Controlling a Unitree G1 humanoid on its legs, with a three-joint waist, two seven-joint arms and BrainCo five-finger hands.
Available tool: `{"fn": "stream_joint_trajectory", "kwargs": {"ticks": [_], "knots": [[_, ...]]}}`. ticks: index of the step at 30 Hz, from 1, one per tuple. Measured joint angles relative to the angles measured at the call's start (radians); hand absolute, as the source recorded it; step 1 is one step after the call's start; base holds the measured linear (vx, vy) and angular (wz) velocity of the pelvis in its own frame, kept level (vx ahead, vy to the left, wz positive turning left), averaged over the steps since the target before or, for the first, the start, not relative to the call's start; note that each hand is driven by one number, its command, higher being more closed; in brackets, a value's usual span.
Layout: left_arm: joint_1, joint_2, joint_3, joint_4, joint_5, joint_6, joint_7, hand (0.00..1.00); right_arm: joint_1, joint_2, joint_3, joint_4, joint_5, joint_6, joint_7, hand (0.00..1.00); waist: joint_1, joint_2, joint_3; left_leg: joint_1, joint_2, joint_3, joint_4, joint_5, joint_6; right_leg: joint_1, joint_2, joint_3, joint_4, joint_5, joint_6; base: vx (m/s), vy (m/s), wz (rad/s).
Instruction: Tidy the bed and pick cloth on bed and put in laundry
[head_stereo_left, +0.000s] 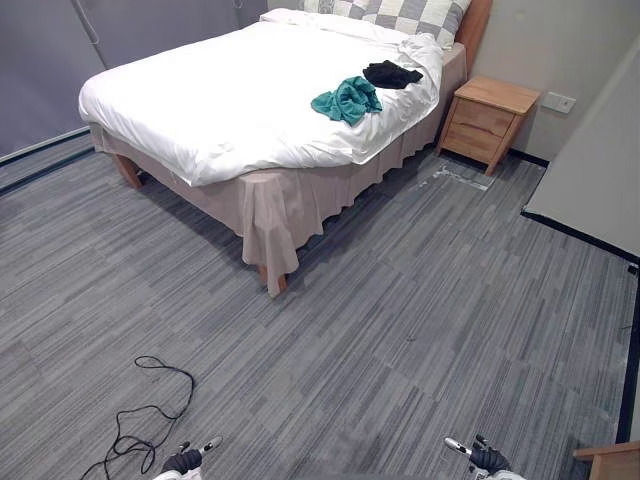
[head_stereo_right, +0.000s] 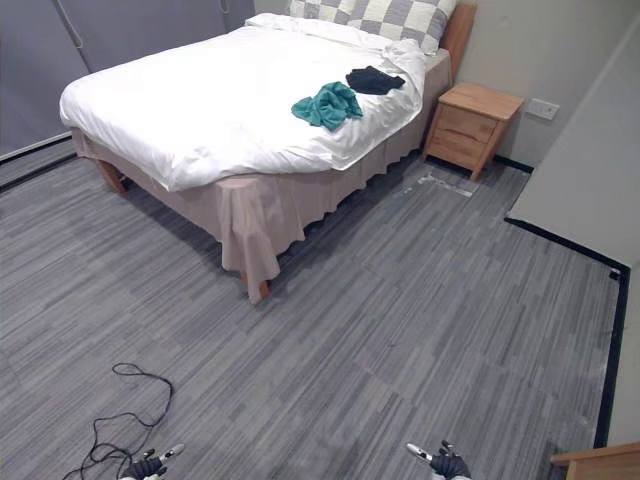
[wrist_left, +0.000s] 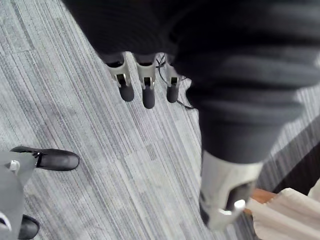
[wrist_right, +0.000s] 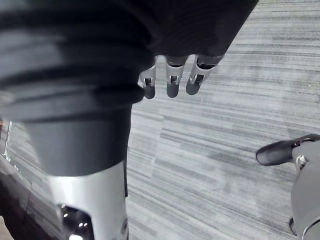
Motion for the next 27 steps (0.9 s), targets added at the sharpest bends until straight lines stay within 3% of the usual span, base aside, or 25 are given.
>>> {"fn": "stream_joint_trajectory", "kwargs": {"ticks": [14, 27], "knots": [[-0.008, -0.006, 0.025, -0.008, -0.027, -0.027, -0.028, 0.00, 0.002, -0.010, -0.026, -0.009, -0.001, -0.011, 0.012, 0.00, 0.000, 0.003, 0.001, 0.000, 0.000, -0.003, 0.000, 0.000, 0.000, 0.000, 0.000, -0.003, 0.002, -0.001, 0.001, 0.00, 0.000, 0.00], [-0.003, -0.027, -0.016, -0.008, -0.026, -0.027, -0.027, 0.00, 0.018, 0.014, -0.010, -0.009, -0.053, -0.011, 0.013, 0.00, 0.000, -0.001, 0.001, -0.001, 0.000, 0.005, 0.000, 0.000, 0.001, -0.011, 0.000, 0.005, 0.012, -0.004, 0.003, 0.00, 0.000, -0.01]]}}
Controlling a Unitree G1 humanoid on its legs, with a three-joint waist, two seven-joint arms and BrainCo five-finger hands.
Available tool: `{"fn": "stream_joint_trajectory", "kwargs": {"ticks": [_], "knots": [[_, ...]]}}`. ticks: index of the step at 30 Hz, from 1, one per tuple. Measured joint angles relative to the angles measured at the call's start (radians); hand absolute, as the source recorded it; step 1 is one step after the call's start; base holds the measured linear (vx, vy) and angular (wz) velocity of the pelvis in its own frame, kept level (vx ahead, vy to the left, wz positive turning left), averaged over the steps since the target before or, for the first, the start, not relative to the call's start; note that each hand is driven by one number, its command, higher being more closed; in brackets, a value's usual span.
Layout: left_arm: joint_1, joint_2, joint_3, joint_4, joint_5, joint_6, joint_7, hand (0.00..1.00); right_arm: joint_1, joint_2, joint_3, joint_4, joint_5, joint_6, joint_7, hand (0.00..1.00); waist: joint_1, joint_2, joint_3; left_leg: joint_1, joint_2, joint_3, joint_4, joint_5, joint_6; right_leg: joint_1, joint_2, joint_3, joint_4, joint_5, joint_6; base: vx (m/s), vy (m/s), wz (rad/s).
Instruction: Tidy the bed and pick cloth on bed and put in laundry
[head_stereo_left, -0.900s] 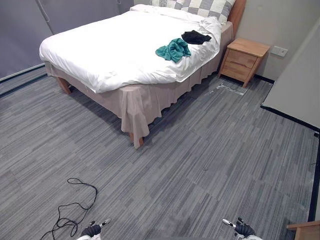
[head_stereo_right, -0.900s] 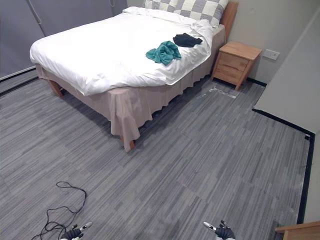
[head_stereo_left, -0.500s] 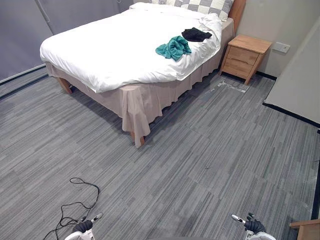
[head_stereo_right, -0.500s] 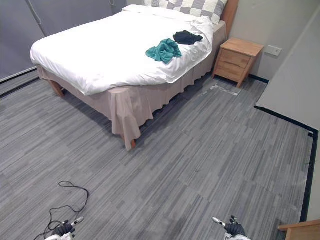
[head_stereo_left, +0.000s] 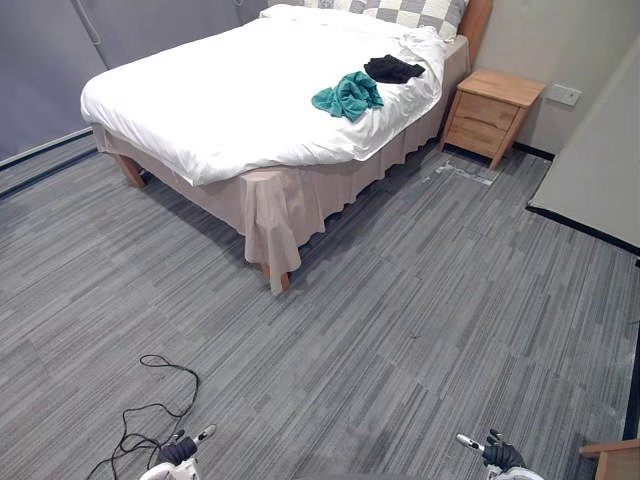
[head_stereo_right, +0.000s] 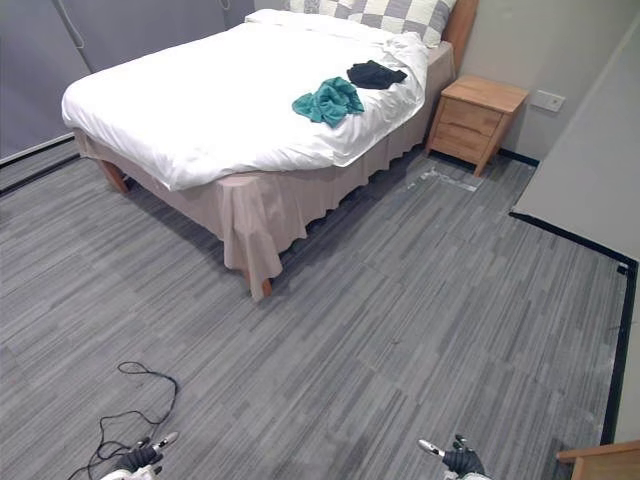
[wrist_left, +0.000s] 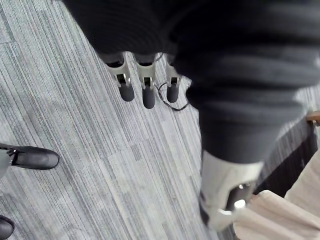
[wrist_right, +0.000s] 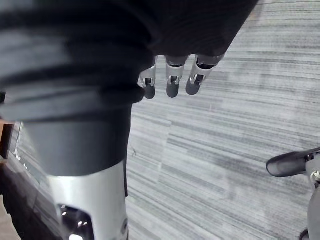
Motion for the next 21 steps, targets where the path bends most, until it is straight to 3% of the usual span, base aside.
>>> {"fn": "stream_joint_trajectory", "kwargs": {"ticks": [2, 5, 6, 7, 9, 11, 12, 13, 14, 16, 17, 18, 19, 20, 21], "knots": [[0.007, -0.003, -0.005, -0.007, 0.000, -0.001, 0.002, 0.00, -0.020, 0.004, 0.021, -0.001, -0.026, 0.000, -0.002, 0.00, 0.003, -0.010, 0.014, -0.017, -0.003, 0.017, 0.029, -0.021, 0.012, -0.047, -0.011, 0.015, 0.093, -0.047, 0.001, -0.04, -0.023, -0.17], [-0.024, 0.001, -0.074, -0.013, -0.004, 0.006, 0.006, 0.00, -0.040, 0.011, 0.080, -0.002, -0.024, 0.003, -0.014, 0.00, 0.005, -0.039, 0.058, -0.141, 0.005, 0.023, 0.251, -0.156, 0.027, -0.203, -0.057, -0.010, 0.379, -0.126, 0.049, -0.10, -0.049, -0.14], [-0.027, 0.003, -0.086, -0.012, -0.008, 0.010, 0.007, 0.00, -0.046, 0.013, 0.094, -0.002, -0.024, 0.003, -0.017, 0.00, 0.007, -0.040, 0.066, -0.151, 0.007, 0.025, 0.267, -0.165, 0.030, -0.240, -0.068, -0.024, 0.449, -0.126, 0.051, -0.05, -0.019, -0.12], [-0.027, 0.012, -0.109, -0.009, -0.016, 0.010, 0.013, 0.00, -0.058, 0.023, 0.115, -0.002, -0.023, 0.003, -0.024, 0.00, 0.007, -0.046, 0.088, -0.152, 0.010, 0.025, 0.295, -0.180, 0.030, -0.323, -0.097, -0.052, 0.621, -0.107, 0.080, 0.00, 0.000, 0.00], [-0.029, 0.017, -0.116, -0.010, -0.022, 0.011, 0.025, 0.00, -0.042, 0.043, 0.118, 0.002, -0.022, 0.003, -0.029, 0.00, 0.004, -0.049, 0.119, -0.117, 0.031, 0.023, 0.338, -0.205, 0.023, -0.404, -0.127, -0.078, 0.813, -0.108, 0.087, 0.15, -0.040, -0.01], [-0.005, 0.019, -0.105, -0.009, -0.022, 0.011, 0.024, 0.00, -0.003, 0.046, 0.121, 0.003, -0.022, 0.002, -0.027, 0.00, 0.001, -0.035, 0.125, -0.064, 0.067, 0.015, 0.335, -0.214, 0.000, -0.415, -0.130, -0.092, 0.769, -0.140, 0.102, 0.25, -0.109, 0.11], [-0.009, 0.026, -0.104, -0.009, -0.022, 0.008, 0.021, 0.00, 0.023, 0.049, 0.121, 0.003, -0.022, -0.001, -0.022, 0.00, -0.006, -0.032, 0.125, -0.047, 0.106, -0.005, 0.325, -0.223, -0.024, -0.426, -0.119, -0.099, 0.560, -0.121, 0.100, 0.26, -0.184, 0.34], [-0.014, 0.031, -0.104, -0.009, -0.022, 0.005, 0.019, 0.00, 0.027, 0.050, 0.121, 0.002, -0.022, -0.004, -0.020, 0.00, -0.009, -0.032, 0.125, -0.048, 0.119, -0.012, 0.321, -0.225, -0.035, -0.434, -0.118, -0.101, 0.476, -0.094, 0.098, 0.35, -0.280, 0.38], [-0.024, 0.036, -0.103, -0.008, -0.022, 0.001, 0.014, 0.00, 0.032, 0.052, 0.121, 0.000, -0.022, -0.009, -0.017, 0.00, -0.009, -0.032, 0.125, -0.048, 0.142, -0.020, 0.313, -0.228, -0.063, -0.444, -0.119, -0.095, 0.292, -0.011, 0.094, 0.27, -0.236, 0.18], [-0.030, 0.037, -0.074, -0.011, -0.022, 0.000, 0.001, 0.00, 0.037, 0.055, 0.121, -0.012, -0.023, -0.010, -0.014, 0.00, -0.008, -0.038, 0.130, -0.030, 0.169, -0.017, 0.314, -0.254, -0.110, -0.443, -0.126, -0.050, 0.100, 0.103, 0.102, 0.36, -0.335, 0.02], [-0.031, 0.031, -0.044, -0.016, -0.022, 0.003, 0.000, 0.00, 0.056, 0.064, 0.121, -0.046, -0.024, -0.008, -0.013, 0.00, -0.007, -0.036, 0.139, 0.011, 0.195, -0.017, 0.318, -0.290, -0.136, -0.442, -0.134, -0.055, 0.123, 0.160, 0.109, 0.46, -0.451, 0.00], [-0.032, 0.018, -0.025, -0.027, -0.021, 0.008, 0.000, 0.00, 0.070, 0.066, 0.121, -0.067, -0.025, -0.006, -0.013, 0.00, -0.012, -0.019, 0.142, 0.043, 0.237, -0.017, 0.314, -0.313, -0.138, -0.447, -0.110, -0.076, 0.197, 0.176, 0.092, 0.56, -0.548, 0.22], [-0.025, 0.004, -0.025, -0.042, -0.020, 0.010, -0.002, 0.00, 0.098, 0.074, 0.121, -0.111, -0.025, -0.004, -0.007, 0.00, -0.026, 0.010, 0.119, 0.072, 0.275, -0.021, 0.286, -0.328, -0.090, -0.488, -0.095, -0.112, 0.327, 0.130, 0.064, 0.52, -0.415, 0.40], [-0.022, -0.012, -0.016, -0.053, -0.020, 0.008, -0.004, 0.00, 0.118, 0.075, 0.119, -0.135, -0.025, -0.003, 0.003, 0.00, -0.028, 0.021, 0.104, 0.080, 0.292, -0.042, 0.322, -0.305, -0.031, -0.505, -0.086, -0.137, 0.413, 0.055, 0.004, 0.54, -0.399, 0.37], [-0.025, -0.025, -0.004, -0.060, -0.020, 0.006, -0.006, 0.00, 0.113, 0.074, 0.116, -0.139, -0.026, 0.002, 0.005, 0.00, -0.028, 0.023, 0.103, 0.050, 0.309, -0.051, 0.398, -0.283, -0.023, -0.507, -0.080, -0.145, 0.438, 0.026, -0.014, 0.53, -0.422, 0.10]]}}
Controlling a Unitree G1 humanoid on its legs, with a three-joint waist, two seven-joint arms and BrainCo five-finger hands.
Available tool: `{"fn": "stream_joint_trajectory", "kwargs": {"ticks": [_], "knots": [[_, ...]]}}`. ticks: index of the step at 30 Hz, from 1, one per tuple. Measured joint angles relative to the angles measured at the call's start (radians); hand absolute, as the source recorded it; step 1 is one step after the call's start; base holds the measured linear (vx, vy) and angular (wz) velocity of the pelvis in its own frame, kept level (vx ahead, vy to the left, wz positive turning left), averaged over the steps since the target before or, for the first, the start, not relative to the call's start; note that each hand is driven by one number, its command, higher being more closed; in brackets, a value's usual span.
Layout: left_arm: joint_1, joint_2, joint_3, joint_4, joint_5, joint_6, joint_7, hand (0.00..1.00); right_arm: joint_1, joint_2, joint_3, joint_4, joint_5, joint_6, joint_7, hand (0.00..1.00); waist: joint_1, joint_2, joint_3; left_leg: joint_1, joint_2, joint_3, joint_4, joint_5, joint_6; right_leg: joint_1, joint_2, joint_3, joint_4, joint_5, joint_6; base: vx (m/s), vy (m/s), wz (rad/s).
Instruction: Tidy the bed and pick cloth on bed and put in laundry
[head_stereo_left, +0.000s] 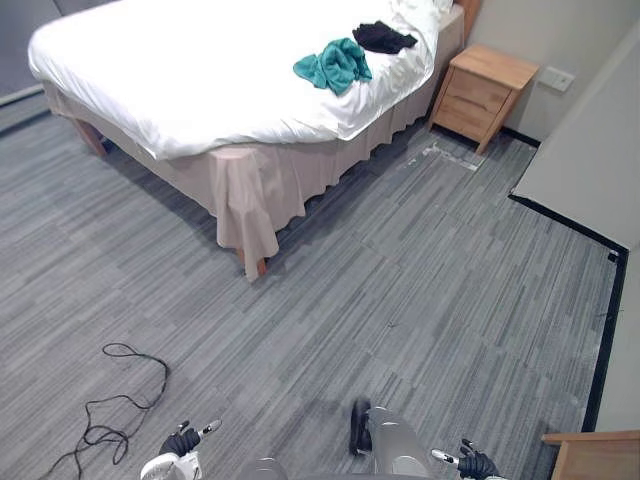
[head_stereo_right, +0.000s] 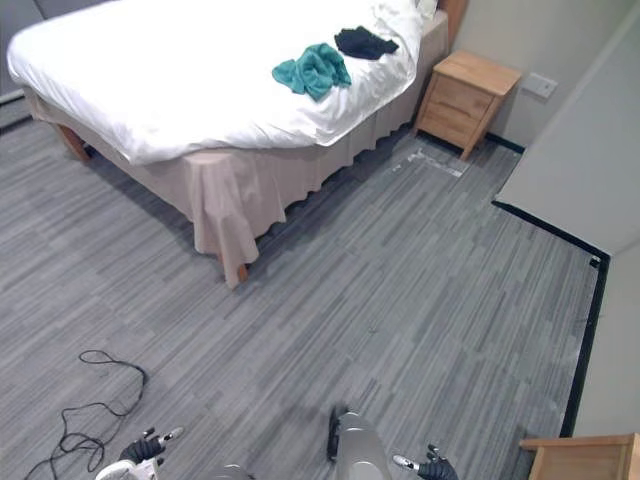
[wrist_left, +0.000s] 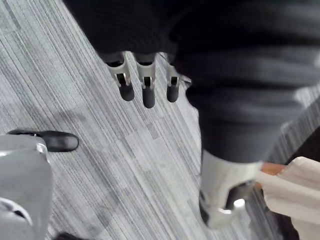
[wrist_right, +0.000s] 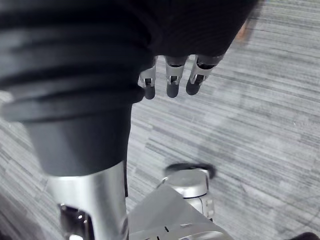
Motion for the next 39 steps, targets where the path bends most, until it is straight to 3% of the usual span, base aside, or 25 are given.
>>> {"fn": "stream_joint_trajectory", "kwargs": {"ticks": [2, 3, 4, 5, 7, 10, 11, 12, 13, 15, 16, 18, 21, 24, 25, 26, 28, 29, 31, 32, 33, 34, 36, 38, 39], "knots": [[0.012, -0.044, 0.008, -0.001, 0.006, -0.001, -0.003, 0.00, -0.015, 0.000, -0.004, -0.018, -0.004, 0.009, 0.008, 0.00, 0.001, 0.013, -0.006, -0.144, 0.074, -0.031, 0.301, 0.155, 0.039, 0.055, 0.044, -0.021, -0.011, -0.062, -0.037, 0.43, -0.386, -0.02], [0.019, -0.059, 0.004, 0.003, 0.010, -0.001, -0.004, 0.00, -0.019, -0.001, -0.003, -0.015, -0.019, 0.012, 0.014, 0.00, 0.001, 0.012, 0.001, -0.209, 0.095, -0.053, 0.451, 0.199, 0.037, 0.104, 0.070, -0.030, -0.045, -0.076, -0.046, 0.50, -0.344, 0.25], [0.033, -0.080, 0.001, 0.012, 0.011, -0.007, -0.006, 0.00, -0.037, -0.002, 0.008, 0.002, -0.051, 0.016, 0.021, 0.00, 0.003, 0.017, 0.008, -0.318, 0.052, -0.116, 0.658, 0.153, -0.009, 0.209, 0.104, -0.033, -0.123, -0.087, -0.065, 0.71, -0.414, 0.31], [0.060, -0.085, -0.021, 0.013, 0.012, -0.013, -0.010, 0.00, -0.044, -0.006, 0.027, 0.033, -0.079, 0.017, 0.025, 0.00, 0.009, -0.012, 0.021, -0.375, -0.033, -0.117, 0.704, 0.108, -0.037, 0.298, 0.107, -0.032, -0.179, -0.094, -0.079, 0.61, -0.315, 0.23], [0.104, -0.100, -0.038, 0.011, 0.027, -0.038, -0.015, 0.00, -0.063, -0.009, 0.027, 0.041, -0.079, 0.012, 0.034, 0.00, 0.048, -0.018, 0.026, -0.428, -0.130, -0.028, 0.608, 0.069, -0.028, 0.397, 0.115, -0.030, -0.245, -0.098, -0.070, 0.47, -0.217, -0.21], [0.157, -0.128, -0.044, 0.010, 0.024, -0.058, -0.015, 0.00, -0.078, -0.016, 0.023, 0.018, -0.080, -0.005, 0.043, 0.00, 0.070, -0.008, 0.024, -0.447, -0.188, 0.205, 0.267, 0.097, 0.002, 0.482, 0.129, -0.029, -0.277, -0.131, -0.076, 0.42, -0.142, -0.20], [0.166, -0.131, -0.049, 0.011, 0.018, -0.058, -0.014, 0.00, -0.083, -0.029, 0.025, 0.018, -0.080, -0.012, 0.046, 0.00, 0.068, 0.003, 0.014, -0.450, -0.190, 0.308, 0.152, 0.163, 0.052, 0.490, 0.137, -0.039, -0.271, -0.162, -0.079, 0.56, -0.119, 0.39], [0.166, -0.112, -0.068, 0.011, 0.008, -0.052, -0.007, 0.00, -0.099, -0.044, 0.024, 0.018, -0.080, -0.012, 0.044, 0.00, 0.052, 0.011, 0.005, -0.453, -0.166, 0.507, 0.127, 0.210, 0.236, 0.530, 0.151, -0.084, -0.252, -0.241, -0.064, 0.46, -0.086, 0.62], [0.163, -0.101, -0.073, 0.011, 0.007, -0.048, -0.003, 0.00, -0.098, -0.044, 0.025, 0.020, -0.080, -0.011, 0.040, 0.00, 0.046, 0.002, -0.004, -0.447, -0.173, 0.537, 0.126, 0.173, 0.270, 0.542, 0.148, -0.102, -0.242, -0.268, -0.052, 0.50, -0.057, 0.89], [0.131, -0.073, -0.086, 0.016, 0.006, -0.020, 0.010, 0.00, -0.100, -0.046, 0.032, 0.030, -0.088, -0.010, 0.033, 0.00, 0.038, -0.055, -0.035, -0.428, -0.226, 0.537, 0.108, 0.115, 0.237, 0.517, 0.095, -0.146, -0.104, -0.320, 0.021, 0.44, -0.077, 0.76], [0.095, -0.076, -0.085, 0.028, 0.006, -0.007, 0.016, 0.00, -0.117, -0.056, 0.034, 0.040, -0.110, -0.009, 0.030, 0.00, 0.042, -0.064, -0.033, -0.414, -0.251, 0.496, 0.070, 0.112, 0.238, 0.408, 0.053, -0.137, 0.142, -0.273, 0.089, 0.53, -0.103, 0.95], [0.052, -0.066, -0.116, 0.043, 0.009, 0.013, 0.024, 0.00, -0.142, -0.045, 0.027, 0.063, -0.116, -0.004, 0.014, 0.00, 0.020, -0.065, -0.021, -0.328, -0.262, 0.378, 0.013, 0.135, 0.186, 0.306, 0.000, -0.103, 0.353, -0.290, 0.084, 0.64, -0.162, 1.47], [0.049, -0.050, -0.122, 0.026, 0.009, 0.004, 0.024, 0.00, -0.108, -0.034, 0.047, 0.071, -0.111, -0.015, 0.001, 0.00, 0.013, -0.046, -0.013, -0.233, -0.212, 0.228, -0.034, 0.142, 0.120, 0.276, -0.020, -0.029, 0.113, -0.284, 0.084, 0.52, -0.306, 1.55], [0.040, 0.012, -0.106, 0.013, 0.008, -0.028, 0.005, 0.00, -0.114, -0.002, 0.066, 0.074, -0.082, -0.046, -0.025, 0.00, 0.037, -0.072, -0.013, -0.244, -0.137, 0.113, -0.040, 0.138, 0.006, 0.200, -0.030, 0.193, -0.319, -0.035, 0.131, 0.44, -0.492, 1.06], [0.062, 0.036, -0.077, -0.001, 0.006, -0.023, 0.003, 0.00, -0.105, 0.023, 0.070, 0.069, -0.068, -0.050, -0.032, 0.00, 0.043, -0.096, -0.011, -0.243, -0.116, 0.088, 0.004, 0.104, -0.046, 0.199, -0.043, 0.221, -0.350, 0.071, 0.141, 0.46, -0.626, 0.57], [0.098, 0.062, -0.043, -0.027, 0.008, -0.015, 0.000, 0.00, -0.077, 0.057, 0.084, 0.055, -0.064, -0.043, -0.034, 0.00, 0.046, -0.149, -0.026, -0.238, -0.106, 0.069, 0.064, 0.056, -0.094, 0.199, -0.075, 0.218, -0.308, 0.143, 0.136, 0.39, -0.559, 0.47], [0.111, 0.020, -0.009, -0.048, 0.008, 0.014, 0.000, 0.00, -0.069, 0.051, 0.096, 0.032, -0.048, -0.009, -0.042, 0.00, 0.053, -0.085, -0.032, -0.251, 0.002, 0.082, 0.146, 0.019, -0.142, 0.184, -0.007, 0.169, -0.207, 0.071, 0.112, 0.33, -0.481, 0.31], [0.121, -0.032, -0.017, -0.061, 0.007, 0.018, -0.004, 0.00, -0.067, 0.037, 0.096, 0.002, -0.033, 0.008, -0.042, 0.00, 0.051, -0.049, -0.039, -0.237, 0.048, 0.110, 0.132, 0.033, -0.139, 0.166, 0.022, 0.142, -0.162, 0.010, 0.089, 0.34, -0.433, 0.37], [0.108, -0.091, -0.017, -0.057, 0.009, 0.017, -0.013, 0.00, -0.074, 0.032, 0.063, -0.013, -0.017, 0.023, -0.041, 0.00, 0.042, -0.038, -0.025, -0.266, 0.079, 0.183, 0.219, 0.105, -0.030, 0.186, 0.015, 0.113, -0.140, -0.025, 0.066, 0.28, -0.342, 0.38], [0.105, -0.123, -0.010, -0.057, 0.022, 0.003, -0.003, 0.00, -0.066, 0.029, 0.051, -0.016, -0.014, 0.024, -0.041, 0.00, 0.032, -0.029, -0.017, -0.277, 0.109, 0.233, 0.291, 0.127, -0.011, 0.234, 0.015, 0.084, -0.159, -0.020, 0.040, 0.21, -0.257, 0.47], [0.106, -0.123, -0.026, -0.054, 0.029, -0.004, -0.007, 0.00, -0.054, 0.026, 0.029, -0.012, -0.001, 0.027, -0.041, 0.00, 0.030, -0.021, -0.015, -0.273, 0.088, 0.258, 0.313, 0.099, -0.058, 0.286, 0.013, 0.065, -0.184, -0.028, 0.027, 0.30, -0.240, 0.50], [0.104, -0.121, -0.048, -0.053, 0.029, -0.010, -0.015, 0.00, -0.051, 0.018, 0.020, -0.006, 0.002, 0.026, -0.041, 0.00, 0.026, -0.014, -0.019, -0.262, 0.047, 0.258, 0.266, 0.089, -0.073, 0.312, 0.009, 0.054, -0.205, -0.030, 0.023, 0.26, -0.137, 0.38], [0.085, -0.119, -0.086, -0.061, 0.025, -0.038, -0.035, 0.00, -0.070, 0.004, 0.016, 0.002, 0.001, 0.024, -0.030, 0.00, 0.025, -0.013, -0.019, -0.233, -0.097, 0.242, 0.009, 0.102, -0.050, 0.339, 0.004, 0.049, -0.245, -0.029, 0.023, 0.24, -0.089, 0.15], [0.073, -0.117, -0.109, -0.068, 0.019, -0.051, -0.043, 0.00, -0.084, 0.008, 0.019, 0.016, 0.001, 0.022, -0.026, 0.00, 0.030, -0.033, -0.027, -0.204, -0.143, 0.176, -0.089, 0.139, -0.020, 0.348, 0.003, 0.061, -0.275, -0.024, 0.025, 0.15, -0.052, -0.04], [0.065, -0.121, -0.122, -0.068, 0.015, -0.058, -0.042, 0.00, -0.089, 0.008, 0.022, 0.026, 0.001, 0.021, -0.024, 0.00, 0.031, -0.027, -0.035, -0.197, -0.150, 0.166, -0.107, 0.155, -0.037, 0.348, 0.008, 0.068, -0.284, -0.022, 0.029, 0.18, -0.030, -0.10]]}}
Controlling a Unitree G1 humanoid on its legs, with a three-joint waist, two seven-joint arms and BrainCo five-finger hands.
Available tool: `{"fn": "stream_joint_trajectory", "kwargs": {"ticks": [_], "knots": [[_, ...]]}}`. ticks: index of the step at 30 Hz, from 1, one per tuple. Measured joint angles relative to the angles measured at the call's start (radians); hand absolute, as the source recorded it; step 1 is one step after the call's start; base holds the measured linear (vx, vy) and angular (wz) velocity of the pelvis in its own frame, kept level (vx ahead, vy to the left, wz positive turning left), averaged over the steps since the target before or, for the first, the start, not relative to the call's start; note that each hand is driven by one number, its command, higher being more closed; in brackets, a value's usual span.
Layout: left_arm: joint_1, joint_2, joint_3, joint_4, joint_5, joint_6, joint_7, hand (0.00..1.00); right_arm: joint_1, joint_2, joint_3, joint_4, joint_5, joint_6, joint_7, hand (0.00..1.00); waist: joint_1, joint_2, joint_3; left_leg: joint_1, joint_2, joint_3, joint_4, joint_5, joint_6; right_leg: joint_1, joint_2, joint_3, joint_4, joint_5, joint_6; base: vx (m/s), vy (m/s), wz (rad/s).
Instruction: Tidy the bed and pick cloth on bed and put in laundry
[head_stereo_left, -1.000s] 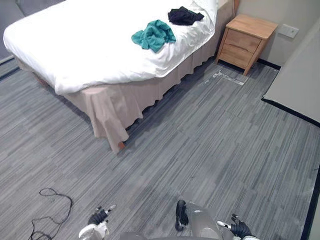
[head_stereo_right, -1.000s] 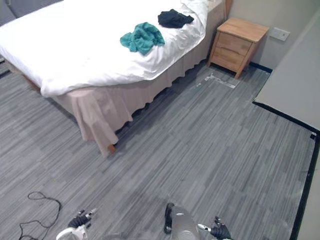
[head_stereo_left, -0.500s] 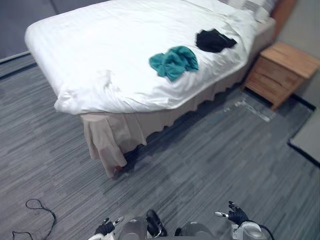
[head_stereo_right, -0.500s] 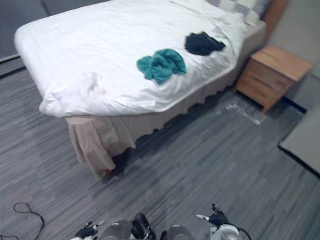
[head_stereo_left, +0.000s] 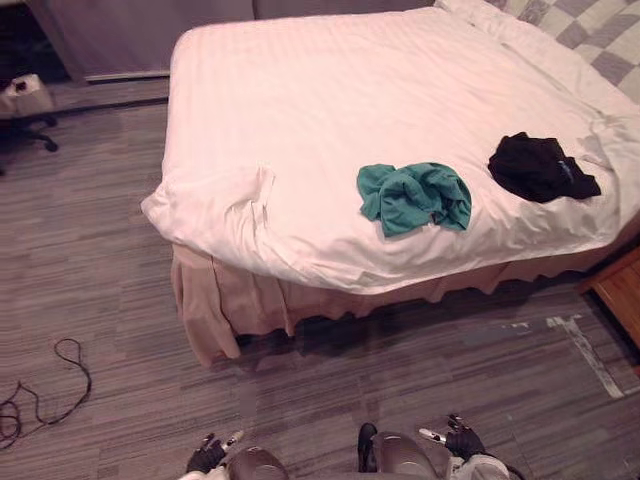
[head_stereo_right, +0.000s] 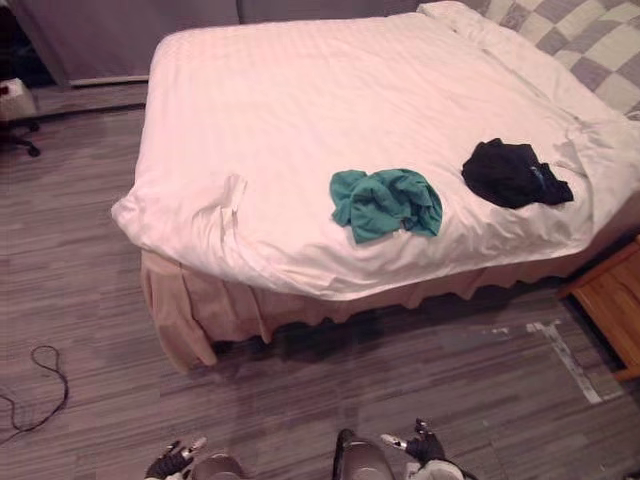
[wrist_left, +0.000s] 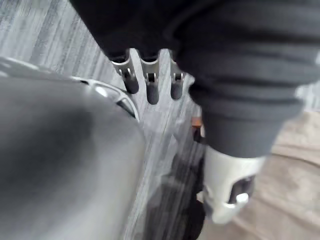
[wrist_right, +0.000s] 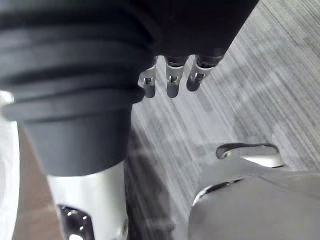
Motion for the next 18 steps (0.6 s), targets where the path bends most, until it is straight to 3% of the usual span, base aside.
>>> {"fn": "stream_joint_trajectory", "kwargs": {"ticks": [2, 6, 9, 10, 11, 12, 13, 15, 18], "knots": [[-0.028, -0.001, -0.029, -0.007, 0.001, -0.012, 0.006, 0.00, -0.008, 0.000, 0.004, 0.024, 0.000, -0.001, 0.004, 0.00, 0.013, -0.011, -0.001, 0.017, -0.004, 0.011, -0.003, 0.004, -0.005, 0.013, 0.005, 0.018, -0.037, 0.018, 0.006, 0.18, 0.044, -0.28], [-0.049, 0.037, -0.049, -0.085, 0.014, -0.022, 0.027, 0.00, 0.005, -0.006, 0.003, 0.044, 0.001, -0.014, -0.004, 0.00, 0.001, -0.012, -0.028, 0.066, -0.032, 0.032, -0.064, 0.005, -0.004, 0.036, -0.001, 0.038, -0.066, 0.023, 0.013, 0.09, 0.087, -0.20], [-0.156, 0.142, -0.071, -0.126, 0.016, -0.040, 0.054, 0.00, 0.017, -0.004, 0.006, 0.044, 0.001, -0.012, -0.008, 0.00, -0.016, -0.004, -0.022, 0.096, -0.053, 0.014, -0.110, 0.013, 0.007, -0.040, -0.030, 0.034, 0.144, -0.006, 0.055, 0.02, 0.094, 0.27], [-0.213, 0.209, -0.074, -0.151, 0.011, -0.044, 0.070, 0.00, 0.036, -0.002, 0.021, 0.042, -0.001, -0.011, -0.010, 0.00, -0.050, 0.000, -0.013, 0.124, -0.050, -0.030, -0.121, 0.012, 0.010, -0.107, -0.047, 0.040, 0.303, -0.046, 0.059, 0.00, 0.024, 0.73], [-0.241, 0.254, -0.076, -0.167, 0.000, -0.053, 0.078, 0.00, 0.050, 0.005, 0.031, 0.042, -0.002, -0.011, -0.010, 0.00, -0.060, -0.009, -0.016, 0.128, -0.057, -0.048, -0.123, 0.013, 0.010, -0.116, -0.052, 0.054, 0.300, -0.074, 0.053, 0.03, -0.033, 0.79], [-0.268, 0.321, -0.072, -0.207, -0.037, -0.068, 0.104, 0.00, 0.065, 0.015, 0.050, 0.043, -0.002, -0.012, -0.016, 0.00, -0.057, -0.047, -0.023, 0.127, -0.081, -0.052, -0.123, 0.012, 0.008, -0.107, -0.060, 0.073, 0.212, -0.010, 0.029, -0.02, -0.031, 0.41], [-0.275, 0.339, -0.058, -0.223, -0.053, -0.079, 0.118, 0.00, 0.075, 0.016, 0.049, 0.046, -0.002, -0.013, -0.018, 0.00, -0.056, -0.055, -0.023, 0.130, -0.085, -0.056, -0.125, 0.012, 0.008, -0.098, -0.066, 0.070, 0.201, -0.024, 0.037, -0.01, -0.046, 0.10], [-0.283, 0.380, 0.030, -0.294, -0.127, -0.114, 0.171, 0.00, 0.071, 0.017, 0.047, 0.052, -0.001, -0.017, -0.036, 0.00, -0.037, -0.052, -0.029, 0.115, -0.079, -0.041, -0.131, 0.015, 0.003, -0.071, -0.055, 0.069, 0.091, -0.023, 0.039, 0.06, -0.052, -0.24], [-0.266, 0.395, 0.150, -0.424, -0.164, -0.168, 0.230, 0.00, 0.077, 0.016, 0.047, 0.051, -0.001, -0.019, -0.050, 0.00, -0.026, -0.031, -0.025, 0.096, -0.054, -0.014, -0.132, 0.021, -0.005, -0.053, -0.025, 0.067, -0.010, 0.038, 0.035, 0.04, -0.023, -0.19]]}}
